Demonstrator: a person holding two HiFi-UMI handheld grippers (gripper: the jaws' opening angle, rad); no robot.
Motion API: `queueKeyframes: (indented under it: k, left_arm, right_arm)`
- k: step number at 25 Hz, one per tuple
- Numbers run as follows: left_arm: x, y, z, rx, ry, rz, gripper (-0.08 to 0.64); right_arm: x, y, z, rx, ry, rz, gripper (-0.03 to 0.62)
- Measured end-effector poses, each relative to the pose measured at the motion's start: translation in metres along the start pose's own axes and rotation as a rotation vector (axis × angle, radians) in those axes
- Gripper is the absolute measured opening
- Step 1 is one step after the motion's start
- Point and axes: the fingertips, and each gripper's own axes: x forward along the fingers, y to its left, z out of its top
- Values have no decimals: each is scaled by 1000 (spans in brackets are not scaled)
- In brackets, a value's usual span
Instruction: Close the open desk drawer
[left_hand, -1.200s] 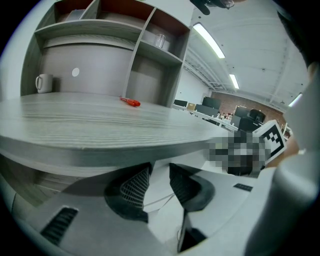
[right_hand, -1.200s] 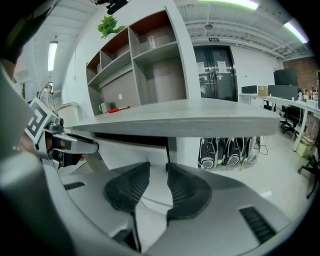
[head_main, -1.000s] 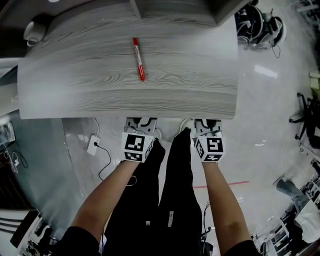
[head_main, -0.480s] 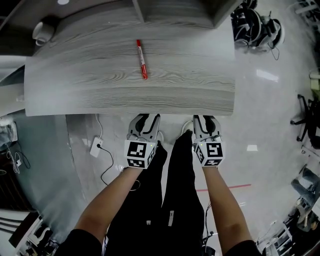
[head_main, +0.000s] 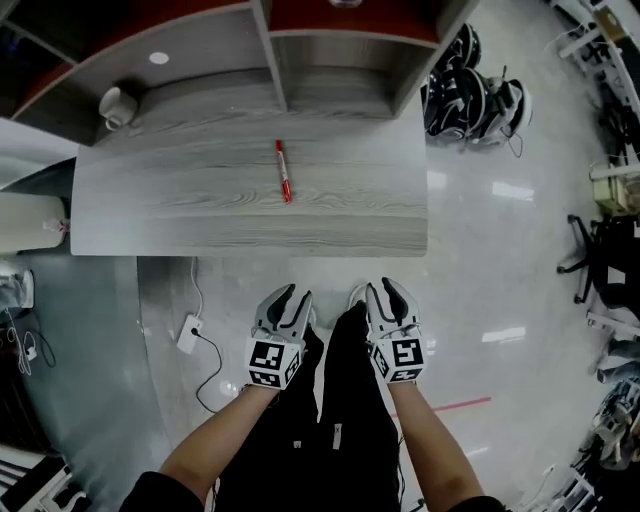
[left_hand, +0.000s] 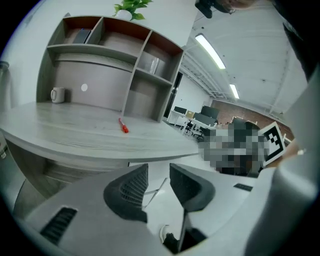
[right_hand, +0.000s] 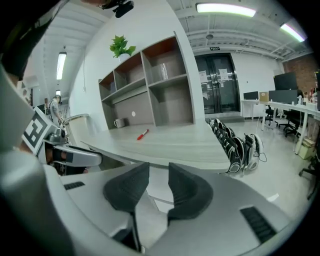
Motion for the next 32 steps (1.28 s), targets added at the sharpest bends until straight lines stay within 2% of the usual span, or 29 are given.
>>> queueKeyframes:
  k: [5, 11, 15, 20, 24, 27, 29, 32]
  left_arm:
    - [-24, -26, 38, 2, -49, -26, 139]
    - [-63, -50, 84, 16, -108, -69, 141]
    - [-89, -66, 121, -8, -157, -94, 141]
    - [-115, -86, 165, -33, -223, -118, 141]
    - [-136, -107, 200, 42, -301, -137, 141]
    - [-148, -114, 218, 45, -331, -149, 141]
    - [-157, -117, 231, 76, -362, -154, 141]
    - [-169, -123, 247, 126, -413, -167, 141]
  right_arm:
    - [-40, 24, 46, -46, -54, 12, 118]
    - [-93, 45, 103, -2, -139, -18, 133]
    - [-119, 51, 140, -5, -202, -40, 133]
    - [-142, 55, 187, 92, -275, -45, 133]
    - [-155, 69, 223, 79, -323, -18, 133]
    - [-158, 84, 247, -2, -340, -18, 133]
    - [-161, 95, 264, -50, -355, -19, 133]
    - [-163, 107, 280, -44, -374, -3, 132]
